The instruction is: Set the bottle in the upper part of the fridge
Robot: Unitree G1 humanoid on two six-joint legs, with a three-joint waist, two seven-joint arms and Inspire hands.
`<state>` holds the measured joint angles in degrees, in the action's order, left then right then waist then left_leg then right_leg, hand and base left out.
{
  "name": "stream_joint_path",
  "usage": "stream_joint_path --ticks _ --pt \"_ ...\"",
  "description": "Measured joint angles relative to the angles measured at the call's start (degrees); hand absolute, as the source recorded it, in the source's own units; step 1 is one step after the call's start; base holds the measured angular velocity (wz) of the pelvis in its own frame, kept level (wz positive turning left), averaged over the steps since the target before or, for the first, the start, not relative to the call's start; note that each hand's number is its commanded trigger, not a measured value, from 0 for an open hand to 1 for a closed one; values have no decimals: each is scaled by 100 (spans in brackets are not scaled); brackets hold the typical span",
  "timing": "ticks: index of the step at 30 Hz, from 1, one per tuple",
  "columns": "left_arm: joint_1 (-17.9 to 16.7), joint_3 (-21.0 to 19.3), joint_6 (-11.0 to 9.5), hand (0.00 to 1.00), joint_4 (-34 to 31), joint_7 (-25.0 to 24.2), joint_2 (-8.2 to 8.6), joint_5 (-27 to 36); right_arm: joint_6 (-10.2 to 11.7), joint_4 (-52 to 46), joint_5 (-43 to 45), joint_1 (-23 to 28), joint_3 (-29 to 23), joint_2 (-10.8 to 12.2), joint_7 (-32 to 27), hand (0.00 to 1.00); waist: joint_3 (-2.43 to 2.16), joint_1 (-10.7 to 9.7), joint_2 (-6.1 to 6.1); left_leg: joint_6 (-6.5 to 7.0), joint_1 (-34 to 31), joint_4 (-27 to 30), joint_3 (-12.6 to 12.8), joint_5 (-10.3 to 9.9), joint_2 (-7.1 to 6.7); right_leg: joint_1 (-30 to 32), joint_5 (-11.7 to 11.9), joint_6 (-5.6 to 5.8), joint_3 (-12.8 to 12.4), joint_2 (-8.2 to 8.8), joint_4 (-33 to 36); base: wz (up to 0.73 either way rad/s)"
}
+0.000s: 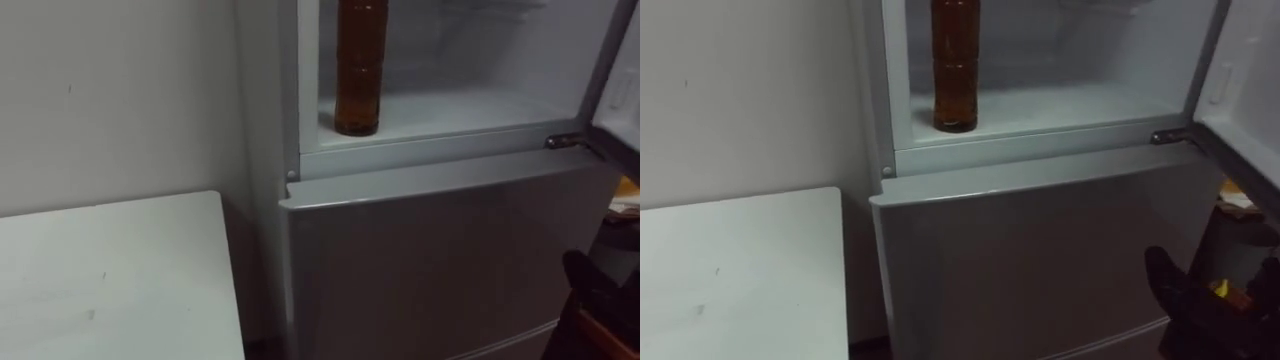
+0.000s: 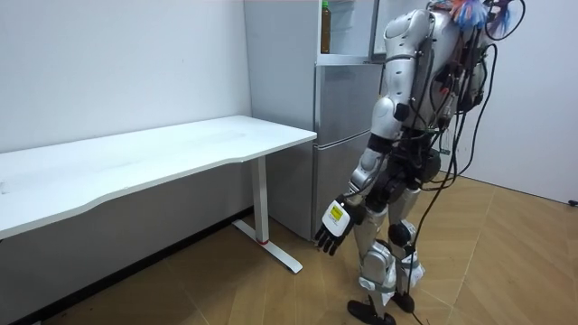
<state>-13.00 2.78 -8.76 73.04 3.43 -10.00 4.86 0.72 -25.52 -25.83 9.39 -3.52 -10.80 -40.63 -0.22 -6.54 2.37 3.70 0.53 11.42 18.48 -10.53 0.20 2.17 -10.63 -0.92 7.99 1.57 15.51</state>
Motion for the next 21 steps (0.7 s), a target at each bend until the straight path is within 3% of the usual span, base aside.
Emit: stream_joint_path --ticks 8,18,21 --pt "-2 191 3 0 11 -32 -3 -4 0 0 193 0 393 -7 147 0 3 252 -50 8 -23 21 -22 5 10 -16 51 46 7 -12 -75 0" --pt "37 186 19 0 9 -166 -29 -9 -1 2 190 -2 512 -51 918 0 34 533 -1 7 -101 -4 -143 10 -1 -78 70 10 40 -49 -199 8" --pt "56 202 110 0 9 -176 -54 1 -1 1 189 -4 505 -146 1111 0 45 536 15 -16 -106 -12 -161 -3 10 -151 73 -1 139 -56 -300 11"
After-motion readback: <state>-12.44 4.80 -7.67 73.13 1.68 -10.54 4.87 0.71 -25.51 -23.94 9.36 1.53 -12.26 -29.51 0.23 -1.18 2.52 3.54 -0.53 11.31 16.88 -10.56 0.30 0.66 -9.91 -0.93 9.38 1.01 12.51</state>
